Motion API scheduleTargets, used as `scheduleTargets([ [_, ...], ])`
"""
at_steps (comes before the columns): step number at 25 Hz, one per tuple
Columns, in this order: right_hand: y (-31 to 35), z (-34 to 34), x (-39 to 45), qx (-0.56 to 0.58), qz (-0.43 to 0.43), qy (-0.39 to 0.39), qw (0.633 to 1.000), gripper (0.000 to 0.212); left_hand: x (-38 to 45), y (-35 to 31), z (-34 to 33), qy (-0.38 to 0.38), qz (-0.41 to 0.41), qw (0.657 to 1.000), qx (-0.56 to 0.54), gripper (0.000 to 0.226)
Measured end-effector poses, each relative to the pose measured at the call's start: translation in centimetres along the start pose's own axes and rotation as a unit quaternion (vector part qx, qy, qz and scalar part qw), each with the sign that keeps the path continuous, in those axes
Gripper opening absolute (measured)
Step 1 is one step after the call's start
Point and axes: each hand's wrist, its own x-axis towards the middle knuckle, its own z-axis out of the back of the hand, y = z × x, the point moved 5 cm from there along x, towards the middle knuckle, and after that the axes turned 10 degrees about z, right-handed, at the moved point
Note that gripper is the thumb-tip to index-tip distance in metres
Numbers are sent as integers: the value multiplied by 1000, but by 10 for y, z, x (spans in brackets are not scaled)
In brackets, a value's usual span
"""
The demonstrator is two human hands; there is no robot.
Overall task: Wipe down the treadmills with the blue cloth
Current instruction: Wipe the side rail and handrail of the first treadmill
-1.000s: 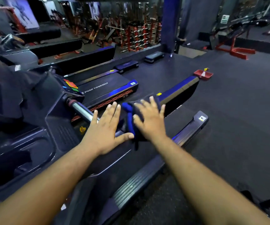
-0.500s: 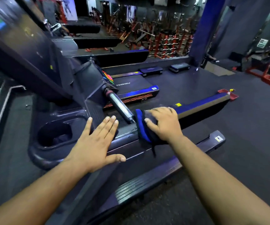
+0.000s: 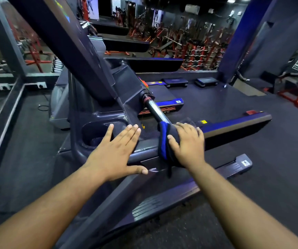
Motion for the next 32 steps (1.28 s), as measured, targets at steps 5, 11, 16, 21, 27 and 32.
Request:
scheduleTargets([
  [5,80,-4,-3,21,165,47,985,60,4,-3,2,-2,-3,999,-42,126],
  [11,13,-4,3,-5,85,17,996,57,2,-4,1,18,10,999,-31,127],
  [16,74,-12,-6,31,150,7,988,61,4,-3,3,23,-11,999,-31,121],
  [21,20,-4,-9,-19,116,13,993,66,-7,12,8,-16,-35,998,-47,117],
  [27,184,-14,-21,16,54,-10,998,67,-11,105,1,-18,-12,990,-137,113],
  [32,179,-12,2,-18,180,112,977,72,-13,156,-19,36,-81,984,-152,114],
])
